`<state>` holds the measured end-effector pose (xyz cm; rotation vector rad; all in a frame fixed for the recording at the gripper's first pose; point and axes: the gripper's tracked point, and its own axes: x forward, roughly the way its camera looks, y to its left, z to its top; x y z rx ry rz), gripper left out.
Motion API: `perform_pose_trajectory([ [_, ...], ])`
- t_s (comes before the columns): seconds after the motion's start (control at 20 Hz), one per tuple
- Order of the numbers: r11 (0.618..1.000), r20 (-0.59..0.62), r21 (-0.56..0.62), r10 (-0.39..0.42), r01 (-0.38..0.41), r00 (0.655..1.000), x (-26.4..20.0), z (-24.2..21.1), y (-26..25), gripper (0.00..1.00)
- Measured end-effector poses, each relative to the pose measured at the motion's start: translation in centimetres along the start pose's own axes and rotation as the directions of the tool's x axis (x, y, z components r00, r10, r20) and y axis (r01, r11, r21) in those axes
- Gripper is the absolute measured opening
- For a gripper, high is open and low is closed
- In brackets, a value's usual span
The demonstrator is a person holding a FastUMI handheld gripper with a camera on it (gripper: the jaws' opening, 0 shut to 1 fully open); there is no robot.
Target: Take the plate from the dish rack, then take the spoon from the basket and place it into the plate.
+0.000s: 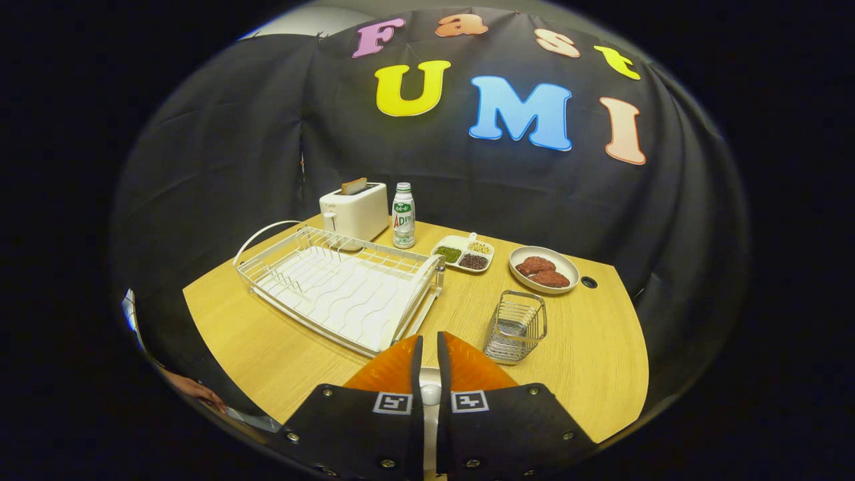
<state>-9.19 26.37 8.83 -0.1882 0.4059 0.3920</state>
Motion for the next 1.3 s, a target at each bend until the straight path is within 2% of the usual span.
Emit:
perform_pose_trajectory([
  [0.4,0.997,-0.043,-0.048,0.054,-0.056,0.998,1.4,-0.9,1.2,0.07],
  [0.65,0.996,-0.049,-0.058,0.071,-0.074,0.996,2.1,-1.2,0.9,0.13],
  [0.75,0.998,-0.024,-0.043,0.046,-0.047,0.999,2.0,-0.5,-0.2,0.19],
  [0.8,0.999,-0.012,-0.026,0.026,-0.027,1.0,1.8,-0.2,-1.0,0.27],
  [0.9,1.0,0.018,0.018,-0.007,0.006,1.0,1.3,0.7,-2.5,0.3],
  [1.0,0.997,0.062,0.054,-0.058,0.055,0.996,0.2,2.2,-4.6,0.54],
  [1.15,0.983,0.16,0.11,-0.165,0.149,0.973,-2.4,5.2,-8.5,0.54],
  [1.3,0.964,0.252,0.158,-0.248,0.213,0.935,-5.7,8.4,-11.8,0.54],
])
